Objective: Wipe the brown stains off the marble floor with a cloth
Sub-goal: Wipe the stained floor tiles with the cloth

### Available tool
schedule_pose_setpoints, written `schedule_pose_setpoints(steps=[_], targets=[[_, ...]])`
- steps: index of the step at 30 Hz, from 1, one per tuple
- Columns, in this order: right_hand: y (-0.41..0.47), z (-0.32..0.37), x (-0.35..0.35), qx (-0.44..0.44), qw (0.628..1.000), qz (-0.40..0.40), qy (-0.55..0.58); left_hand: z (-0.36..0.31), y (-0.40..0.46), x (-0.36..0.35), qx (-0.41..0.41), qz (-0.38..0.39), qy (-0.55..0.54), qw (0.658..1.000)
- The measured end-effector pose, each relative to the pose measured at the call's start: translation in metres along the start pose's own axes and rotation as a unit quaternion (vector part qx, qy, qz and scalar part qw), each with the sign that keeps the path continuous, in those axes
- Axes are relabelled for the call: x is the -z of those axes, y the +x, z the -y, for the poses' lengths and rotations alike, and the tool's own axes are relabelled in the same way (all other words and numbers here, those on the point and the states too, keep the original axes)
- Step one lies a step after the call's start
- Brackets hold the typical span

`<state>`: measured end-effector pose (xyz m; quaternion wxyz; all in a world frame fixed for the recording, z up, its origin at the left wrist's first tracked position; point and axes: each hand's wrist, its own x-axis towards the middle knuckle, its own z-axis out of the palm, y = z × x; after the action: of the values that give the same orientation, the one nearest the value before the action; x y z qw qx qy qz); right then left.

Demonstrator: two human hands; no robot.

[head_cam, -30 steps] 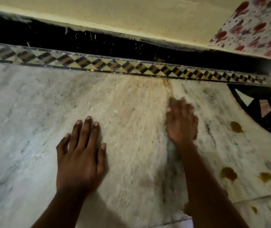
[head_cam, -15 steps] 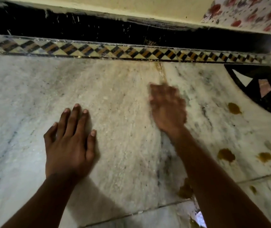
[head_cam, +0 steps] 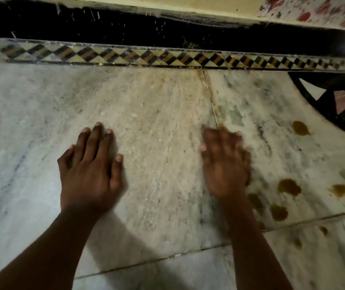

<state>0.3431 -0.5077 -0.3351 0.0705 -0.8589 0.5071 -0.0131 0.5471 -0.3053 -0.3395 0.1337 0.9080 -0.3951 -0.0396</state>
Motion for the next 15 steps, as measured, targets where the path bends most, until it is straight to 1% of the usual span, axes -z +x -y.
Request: schedule_pose_setpoints(steps=[2,3,4,5,6,7,9,10,11,12,13,15], targets=[[0.045,0.003,0.004,-0.127,0.991,-0.007,0.046,0.001,-0.002,0.000,0.005,-0.008,0.007,1.000],[0.071,0.013,0.003,-0.172,0.981,-0.001,0.084,0.002,-0.002,-0.001,0.004,-0.009,0.011,1.000],[0.092,0.028,0.003,-0.192,0.975,0.009,0.109,0.001,-0.001,-0.002,-0.001,-0.009,0.011,1.000],[0.104,0.044,0.000,-0.178,0.977,0.019,0.115,0.002,-0.001,-0.003,-0.006,-0.010,0.011,1.000],[0.105,0.060,-0.004,-0.124,0.986,0.028,0.106,0.002,-0.001,-0.002,-0.006,-0.011,0.009,1.000],[0.094,0.072,-0.008,-0.045,0.994,0.033,0.091,0.002,-0.001,-0.002,-0.005,-0.011,0.007,1.000],[0.043,0.079,-0.012,0.100,0.993,0.019,0.053,0.002,-0.001,-0.002,-0.008,-0.012,0.007,1.000],[0.009,0.072,-0.011,0.142,0.989,0.014,0.036,0.001,-0.001,-0.002,-0.008,-0.010,0.006,1.000],[-0.020,0.058,-0.010,0.154,0.987,0.018,0.028,0.001,-0.001,-0.001,-0.008,-0.007,0.005,1.000],[-0.039,0.040,-0.007,0.133,0.991,0.023,0.020,0.001,-0.001,-0.001,-0.007,-0.005,0.003,1.000],[-0.045,0.022,-0.004,0.089,0.995,0.028,0.014,0.001,-0.001,0.000,-0.006,-0.006,0.003,1.000],[-0.019,-0.004,0.000,-0.008,1.000,0.026,0.012,0.001,-0.001,0.000,-0.008,-0.008,0.005,1.000]])
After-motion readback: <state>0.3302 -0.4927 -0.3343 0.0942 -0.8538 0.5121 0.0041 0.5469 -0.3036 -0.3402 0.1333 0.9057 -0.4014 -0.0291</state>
